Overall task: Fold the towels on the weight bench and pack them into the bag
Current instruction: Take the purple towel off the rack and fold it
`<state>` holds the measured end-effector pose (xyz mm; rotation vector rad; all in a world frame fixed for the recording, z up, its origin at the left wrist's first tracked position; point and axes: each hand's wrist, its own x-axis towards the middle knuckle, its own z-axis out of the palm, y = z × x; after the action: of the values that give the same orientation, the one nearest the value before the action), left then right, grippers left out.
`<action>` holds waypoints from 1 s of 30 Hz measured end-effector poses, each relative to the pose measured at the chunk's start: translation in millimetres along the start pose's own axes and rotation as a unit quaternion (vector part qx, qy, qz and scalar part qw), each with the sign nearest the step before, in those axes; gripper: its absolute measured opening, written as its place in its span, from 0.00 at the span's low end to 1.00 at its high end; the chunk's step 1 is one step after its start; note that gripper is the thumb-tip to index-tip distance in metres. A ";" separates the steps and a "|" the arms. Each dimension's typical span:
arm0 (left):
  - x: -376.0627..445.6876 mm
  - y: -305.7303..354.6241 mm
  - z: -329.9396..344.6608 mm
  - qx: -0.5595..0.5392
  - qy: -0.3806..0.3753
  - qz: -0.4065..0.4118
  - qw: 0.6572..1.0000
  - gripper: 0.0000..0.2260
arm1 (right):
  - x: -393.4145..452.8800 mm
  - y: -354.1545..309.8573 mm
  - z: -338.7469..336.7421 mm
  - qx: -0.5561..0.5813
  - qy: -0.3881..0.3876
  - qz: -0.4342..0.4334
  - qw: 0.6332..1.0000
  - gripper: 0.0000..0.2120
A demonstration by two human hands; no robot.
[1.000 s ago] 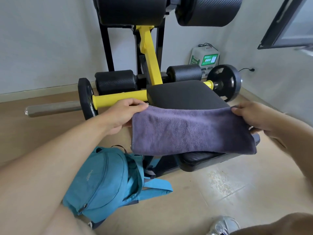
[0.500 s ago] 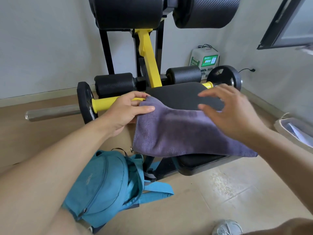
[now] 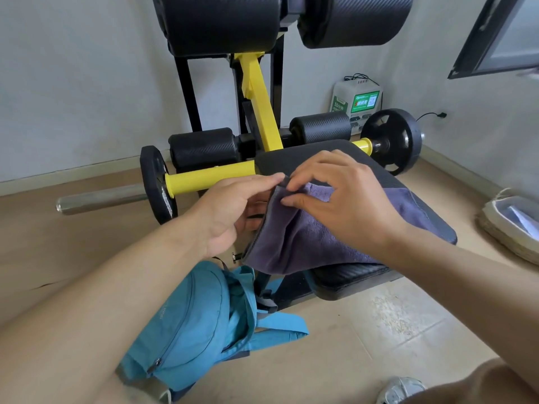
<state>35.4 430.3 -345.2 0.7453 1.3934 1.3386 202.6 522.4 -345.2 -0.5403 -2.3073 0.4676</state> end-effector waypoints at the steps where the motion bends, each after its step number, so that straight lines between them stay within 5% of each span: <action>1: 0.1 -1.1 -0.1 0.000 0.013 0.005 1.000 0.13 | -0.1 -0.4 1.4 0.002 -0.003 -0.003 1.000 0.06; 11: 6.9 -0.1 -10.0 0.069 0.098 0.088 0.989 0.05 | 2.7 -8.4 -8.5 0.097 0.014 0.062 0.993 0.04; 20: -2.8 3.5 -6.0 0.084 0.017 0.153 0.985 0.06 | 9.7 -3.9 -8.3 0.107 -0.019 0.102 0.989 0.10; 30: -4.9 4.7 -5.3 0.067 0.065 0.129 0.987 0.07 | 9.0 -4.2 -11.1 0.084 -0.040 0.036 0.995 0.06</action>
<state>30.8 425.0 -340.2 0.9690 1.5427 1.5264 203.5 525.4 -330.6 -0.5324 -2.3023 0.7243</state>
